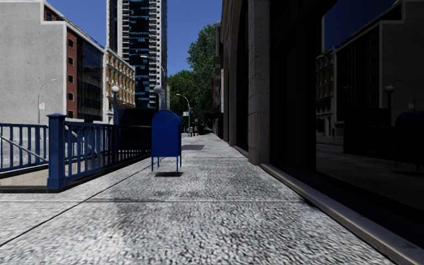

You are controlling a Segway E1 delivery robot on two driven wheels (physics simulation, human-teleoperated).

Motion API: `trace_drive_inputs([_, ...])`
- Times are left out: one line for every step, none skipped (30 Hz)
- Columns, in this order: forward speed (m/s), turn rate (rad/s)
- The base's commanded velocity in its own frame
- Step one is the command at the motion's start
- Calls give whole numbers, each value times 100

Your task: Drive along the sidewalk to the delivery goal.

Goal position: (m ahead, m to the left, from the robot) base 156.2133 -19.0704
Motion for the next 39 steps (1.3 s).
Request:
trace_drive_inputs([200,0])
trace_drive_inputs([200,0])
trace_drive_inputs([200,0])
trace_drive_inputs([200,0])
trace_drive_inputs([200,0])
trace_drive_inputs([200,0])
trace_drive_inputs([200,0])
trace_drive_inputs([200,0])
trace_drive_inputs([200,0])
trace_drive_inputs([200,0])
trace_drive_inputs([200,0])
trace_drive_inputs([200,0])
trace_drive_inputs([200,0])
trace_drive_inputs([200,0])
trace_drive_inputs([200,0])
trace_drive_inputs([200,0])
trace_drive_inputs([200,0])
trace_drive_inputs([200,0])
trace_drive_inputs([200,0])
trace_drive_inputs([200,0])
trace_drive_inputs([200,0])
trace_drive_inputs([200,0])
trace_drive_inputs([200,0])
trace_drive_inputs([200,0])
trace_drive_inputs([200,0])
trace_drive_inputs([200,0])
trace_drive_inputs([200,0])
trace_drive_inputs([200,0])
trace_drive_inputs([200,0])
trace_drive_inputs([200,0])
trace_drive_inputs([200,0])
trace_drive_inputs([200,0])
trace_drive_inputs([200,0])
trace_drive_inputs([200,0])
trace_drive_inputs([200,0])
trace_drive_inputs([200,0])
trace_drive_inputs([200,0])
trace_drive_inputs([200,0])
trace_drive_inputs([200,0])
